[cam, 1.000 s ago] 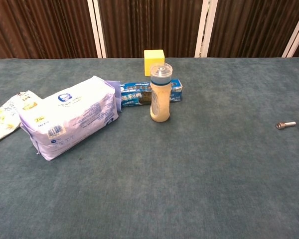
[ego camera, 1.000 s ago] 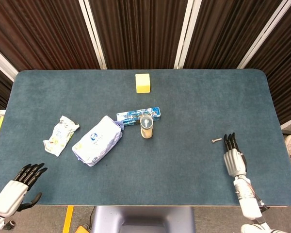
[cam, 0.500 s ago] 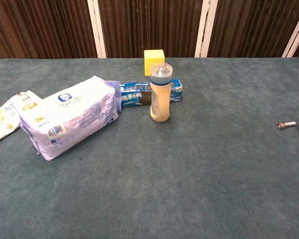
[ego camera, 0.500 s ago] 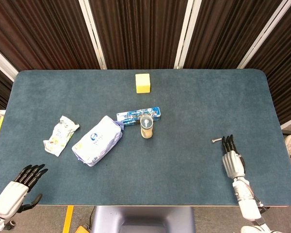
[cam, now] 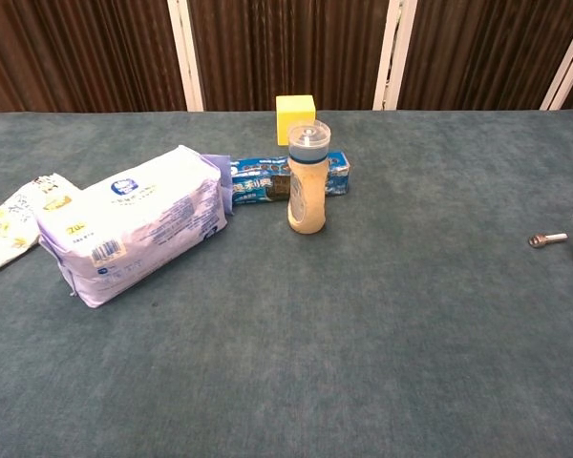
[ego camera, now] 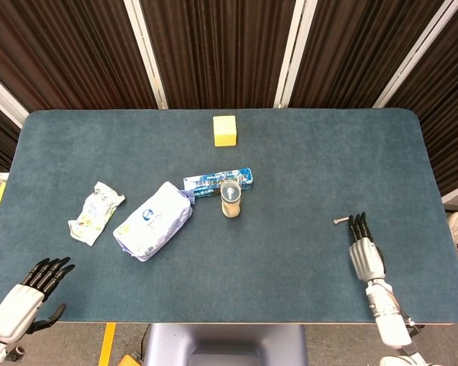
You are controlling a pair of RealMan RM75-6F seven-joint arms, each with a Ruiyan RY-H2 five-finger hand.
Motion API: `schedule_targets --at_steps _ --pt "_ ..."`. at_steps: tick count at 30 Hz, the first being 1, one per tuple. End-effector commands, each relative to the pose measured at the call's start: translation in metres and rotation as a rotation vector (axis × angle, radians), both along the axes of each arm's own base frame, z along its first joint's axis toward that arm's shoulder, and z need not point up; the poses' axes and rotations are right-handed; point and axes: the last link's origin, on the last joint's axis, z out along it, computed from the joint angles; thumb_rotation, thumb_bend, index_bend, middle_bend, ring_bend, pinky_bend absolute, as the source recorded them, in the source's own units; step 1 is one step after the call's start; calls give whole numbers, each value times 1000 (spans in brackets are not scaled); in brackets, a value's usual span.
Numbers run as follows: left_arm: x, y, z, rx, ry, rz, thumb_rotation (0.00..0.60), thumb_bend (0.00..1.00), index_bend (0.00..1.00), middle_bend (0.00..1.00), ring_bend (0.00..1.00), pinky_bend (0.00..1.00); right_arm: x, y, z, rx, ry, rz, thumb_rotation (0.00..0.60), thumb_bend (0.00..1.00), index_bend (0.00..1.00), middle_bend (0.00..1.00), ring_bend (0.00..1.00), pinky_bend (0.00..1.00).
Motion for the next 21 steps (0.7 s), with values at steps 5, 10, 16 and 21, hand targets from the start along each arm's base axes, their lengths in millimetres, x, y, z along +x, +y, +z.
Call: schedule_targets --at_steps 5,10,16,21 --pt "0 0 1 1 -4 -3 600 436 0 0 0 48 2 3 6 -11 -26 3 600 549 481 77 0 0" --pt "0 0 2 6 -4 -2 600 436 0 0 0 49 14 5 26 -69 -165 10 600 544 432 75 0 0" --pt "-1 0 0 3 6 4 600 434 0 0 0 48 34 2 62 -172 -644 -113 600 493 407 74 0 0" --pt "-2 4 -6 -6 21 18 600 436 0 0 0 48 42 -24 87 -246 -1087 -119 600 402 424 75 0 0"
